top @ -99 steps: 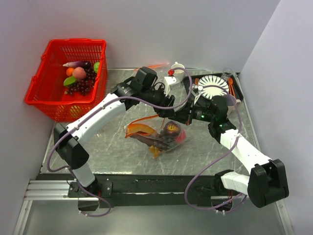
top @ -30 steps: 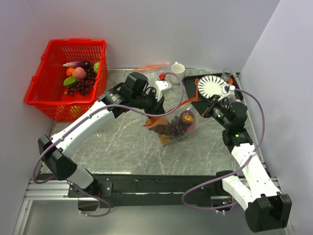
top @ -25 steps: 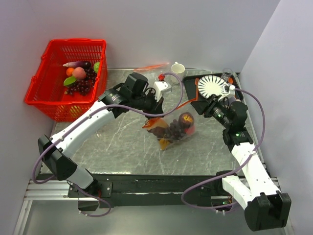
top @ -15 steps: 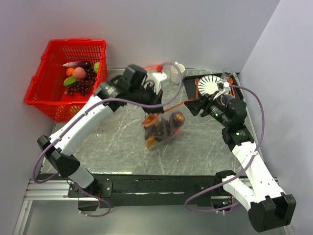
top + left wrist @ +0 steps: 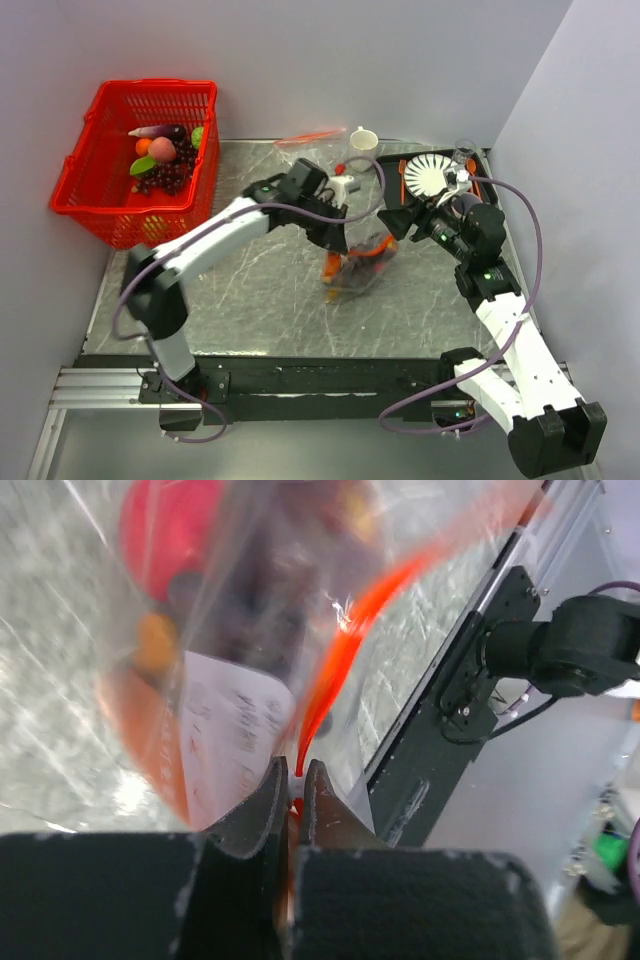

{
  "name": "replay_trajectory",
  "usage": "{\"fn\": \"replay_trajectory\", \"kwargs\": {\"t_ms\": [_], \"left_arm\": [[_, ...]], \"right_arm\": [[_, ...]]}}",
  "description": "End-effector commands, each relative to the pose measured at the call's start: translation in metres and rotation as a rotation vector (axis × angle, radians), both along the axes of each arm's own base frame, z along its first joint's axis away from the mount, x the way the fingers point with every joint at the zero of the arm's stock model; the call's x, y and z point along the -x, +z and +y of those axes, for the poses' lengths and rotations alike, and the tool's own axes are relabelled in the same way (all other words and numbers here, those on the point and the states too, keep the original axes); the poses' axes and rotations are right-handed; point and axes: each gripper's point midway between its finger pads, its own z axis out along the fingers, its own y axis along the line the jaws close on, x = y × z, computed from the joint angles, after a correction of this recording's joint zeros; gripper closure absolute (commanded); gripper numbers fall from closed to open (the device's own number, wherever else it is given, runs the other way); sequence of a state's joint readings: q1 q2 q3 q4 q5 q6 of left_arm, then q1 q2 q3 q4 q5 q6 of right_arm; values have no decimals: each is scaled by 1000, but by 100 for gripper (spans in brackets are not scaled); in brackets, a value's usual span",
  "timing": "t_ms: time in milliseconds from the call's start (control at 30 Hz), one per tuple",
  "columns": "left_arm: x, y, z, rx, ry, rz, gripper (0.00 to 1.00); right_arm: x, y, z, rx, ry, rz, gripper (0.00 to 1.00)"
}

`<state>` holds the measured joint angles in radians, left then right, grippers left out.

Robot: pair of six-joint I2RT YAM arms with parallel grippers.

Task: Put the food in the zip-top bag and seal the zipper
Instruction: Adjust the zipper food storage bag at the center of the board.

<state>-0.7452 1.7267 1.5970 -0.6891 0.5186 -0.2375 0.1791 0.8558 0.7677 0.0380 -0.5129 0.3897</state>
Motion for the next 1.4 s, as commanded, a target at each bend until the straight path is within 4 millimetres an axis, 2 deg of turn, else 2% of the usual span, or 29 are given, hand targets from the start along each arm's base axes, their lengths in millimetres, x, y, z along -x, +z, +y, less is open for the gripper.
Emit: {"fn": "replay_trajectory", "kwargs": {"t_ms": [0, 33, 100, 133, 200, 233, 367, 400, 467, 533, 667, 733, 800, 833, 867, 933, 967, 1233, 1367], "left_arm": [[-6, 118, -3, 227, 64, -211, 99], [-9, 124, 0, 223, 88, -227, 99], [-14, 113, 5, 166, 115, -199, 99], [-20, 97, 4, 129, 126, -168, 99], [-23, 79, 3, 96, 137, -126, 99], [-21, 75, 0, 103, 129, -99, 99], [-19, 84, -4, 161, 132, -101, 99], [-19, 89, -5, 174, 135, -105, 99], [-19, 94, -4, 180, 139, -104, 99], [-19, 97, -5, 181, 145, -94, 99], [-17, 101, -4, 193, 156, -84, 99], [-16, 103, -3, 204, 159, -84, 99], [-13, 103, -2, 207, 160, -78, 99], [-14, 102, -2, 206, 161, -76, 99], [-12, 101, -2, 206, 157, -73, 99], [-12, 100, -2, 206, 155, -70, 99], [-12, 100, -3, 209, 155, -70, 99], [-10, 101, -5, 227, 158, -44, 99], [-9, 103, -6, 233, 161, -38, 99]], "right_arm": [[17, 25, 4, 25, 54, -88, 27], [19, 27, 5, 21, 61, -91, 27], [28, 27, 11, 5, 92, -89, 29], [35, 28, 20, -10, 124, -81, 32], [50, 27, 32, -18, 174, -86, 34], [63, 27, 46, -22, 226, -90, 35], [91, 37, 71, -33, 331, -123, 46], [95, 39, 76, -34, 352, -126, 53], [105, 41, 90, -36, 407, -118, 60], [108, 42, 99, -41, 427, -116, 65], [118, 31, 126, -24, 477, -85, 71], [115, 30, 133, -9, 456, -79, 73], [117, 29, 139, 17, 450, -80, 71], [114, 36, 143, 22, 439, -90, 56], [114, 29, 143, 59, 431, -61, 51], [109, 33, 147, 100, 392, -75, 47], [108, 29, 147, 125, 383, -61, 47], [96, 36, 154, 272, 254, -72, 49], [87, 25, 152, 385, 185, -68, 48]]}}
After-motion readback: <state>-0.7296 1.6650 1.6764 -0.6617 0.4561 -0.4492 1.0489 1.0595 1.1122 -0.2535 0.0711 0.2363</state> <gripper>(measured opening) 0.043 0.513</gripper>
